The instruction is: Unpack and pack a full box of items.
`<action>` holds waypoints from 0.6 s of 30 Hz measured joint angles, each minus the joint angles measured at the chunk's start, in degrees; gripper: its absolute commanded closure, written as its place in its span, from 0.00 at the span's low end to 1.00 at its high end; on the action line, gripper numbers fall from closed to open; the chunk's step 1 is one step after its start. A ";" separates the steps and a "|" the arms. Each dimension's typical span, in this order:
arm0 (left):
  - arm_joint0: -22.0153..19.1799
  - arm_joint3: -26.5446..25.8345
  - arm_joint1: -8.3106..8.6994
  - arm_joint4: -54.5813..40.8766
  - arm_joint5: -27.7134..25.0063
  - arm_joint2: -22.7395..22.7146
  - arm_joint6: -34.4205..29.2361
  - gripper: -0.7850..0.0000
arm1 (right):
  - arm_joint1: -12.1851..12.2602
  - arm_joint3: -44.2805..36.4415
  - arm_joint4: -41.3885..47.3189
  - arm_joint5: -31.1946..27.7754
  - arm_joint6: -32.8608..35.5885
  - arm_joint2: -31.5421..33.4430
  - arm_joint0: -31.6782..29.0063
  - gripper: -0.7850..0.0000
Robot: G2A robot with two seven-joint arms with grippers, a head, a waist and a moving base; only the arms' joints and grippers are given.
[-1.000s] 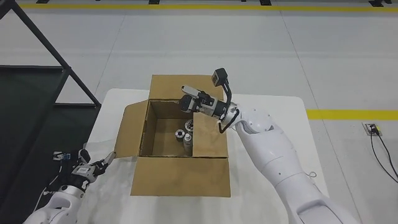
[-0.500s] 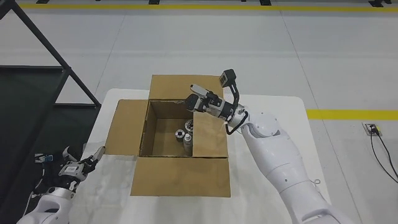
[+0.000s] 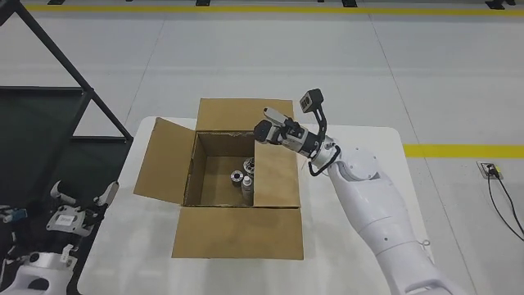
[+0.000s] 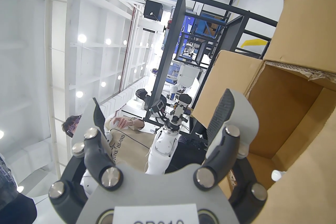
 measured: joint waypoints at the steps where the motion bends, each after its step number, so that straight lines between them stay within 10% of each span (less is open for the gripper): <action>1: 0.35 -0.88 -0.02 -0.23 -0.28 -0.23 0.05 0.00 | 0.09 0.00 0.06 0.01 0.05 0.13 -0.04 0.00; 18: -0.52 -14.51 0.04 4.57 -3.79 3.34 -2.46 0.00 | 2.09 -0.61 2.31 -2.20 0.66 3.87 -2.48 0.00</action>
